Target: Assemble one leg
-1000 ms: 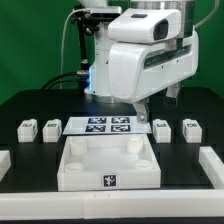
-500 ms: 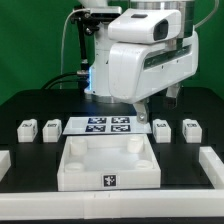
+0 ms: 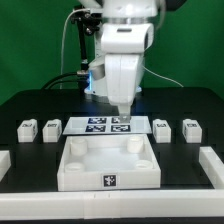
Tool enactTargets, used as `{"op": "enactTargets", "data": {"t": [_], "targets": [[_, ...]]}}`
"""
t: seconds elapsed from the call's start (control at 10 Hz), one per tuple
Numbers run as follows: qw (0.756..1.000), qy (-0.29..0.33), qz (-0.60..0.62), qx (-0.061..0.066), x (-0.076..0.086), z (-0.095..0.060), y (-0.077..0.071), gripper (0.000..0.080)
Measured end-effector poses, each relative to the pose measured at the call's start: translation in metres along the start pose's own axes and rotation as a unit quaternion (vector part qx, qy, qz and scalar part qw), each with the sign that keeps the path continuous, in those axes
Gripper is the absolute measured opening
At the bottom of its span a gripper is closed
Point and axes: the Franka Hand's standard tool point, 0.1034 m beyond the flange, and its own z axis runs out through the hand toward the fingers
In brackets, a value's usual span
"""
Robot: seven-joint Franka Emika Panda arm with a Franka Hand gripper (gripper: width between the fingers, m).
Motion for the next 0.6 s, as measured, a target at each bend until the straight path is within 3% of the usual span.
{"op": "enactTargets", "data": {"t": [0.1,0.2,0.6], "targets": [[0.998,0.004,-0.061,-0.004,-0.014,0.014,-0.011,0.065],[0.998,0.007,-0.058,0.003,-0.021,0.026,-0.016,0.065],[0.999,0.016,-0.022,0.033,-0.015,0.061,-0.026,0.065]]}}
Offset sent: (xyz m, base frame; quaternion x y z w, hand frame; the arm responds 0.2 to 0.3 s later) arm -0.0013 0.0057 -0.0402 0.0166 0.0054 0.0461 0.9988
